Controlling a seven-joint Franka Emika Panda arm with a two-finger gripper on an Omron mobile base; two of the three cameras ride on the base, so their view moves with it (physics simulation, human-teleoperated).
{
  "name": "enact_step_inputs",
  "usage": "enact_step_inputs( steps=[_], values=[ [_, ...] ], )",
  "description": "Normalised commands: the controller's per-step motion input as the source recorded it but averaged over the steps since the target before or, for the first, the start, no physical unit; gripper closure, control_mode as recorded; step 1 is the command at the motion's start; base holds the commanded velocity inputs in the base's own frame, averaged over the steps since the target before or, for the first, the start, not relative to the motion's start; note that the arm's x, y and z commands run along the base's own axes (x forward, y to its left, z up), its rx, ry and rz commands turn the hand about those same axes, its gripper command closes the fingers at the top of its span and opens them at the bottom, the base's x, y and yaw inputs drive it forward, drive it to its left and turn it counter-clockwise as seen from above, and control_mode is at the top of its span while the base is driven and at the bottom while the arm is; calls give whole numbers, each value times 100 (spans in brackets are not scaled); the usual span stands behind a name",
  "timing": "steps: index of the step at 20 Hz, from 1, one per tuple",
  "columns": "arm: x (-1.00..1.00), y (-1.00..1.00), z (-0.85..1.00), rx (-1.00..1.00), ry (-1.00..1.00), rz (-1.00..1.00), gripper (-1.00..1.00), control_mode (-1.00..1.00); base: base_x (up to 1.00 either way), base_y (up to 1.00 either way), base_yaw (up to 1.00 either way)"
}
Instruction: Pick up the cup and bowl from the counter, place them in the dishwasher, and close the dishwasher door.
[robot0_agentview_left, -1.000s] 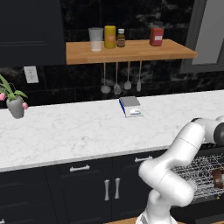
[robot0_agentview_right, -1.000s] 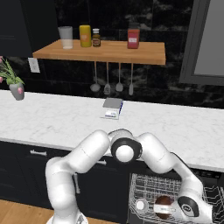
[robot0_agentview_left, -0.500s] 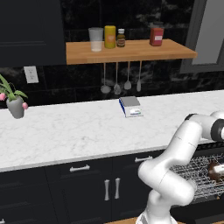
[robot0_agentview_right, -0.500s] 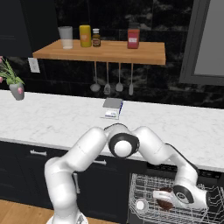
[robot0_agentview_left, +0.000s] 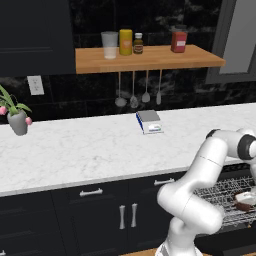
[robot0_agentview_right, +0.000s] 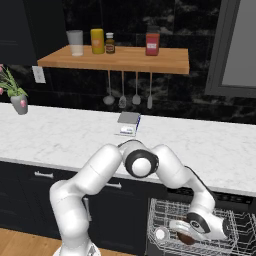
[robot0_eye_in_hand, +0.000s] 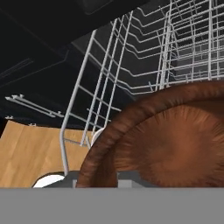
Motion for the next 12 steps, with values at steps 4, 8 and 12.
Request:
enact_step_inputs(
  steps=[4, 8, 12],
  values=[
    [3, -2, -46, -1, 0, -2, 100, -100, 0, 0, 0],
    [3, -2, -7, 0, 0, -1, 100, -100, 0, 0, 0],
    [-2, 0, 0, 0, -1, 0, -100, -100, 0, 0, 0]
  ],
)
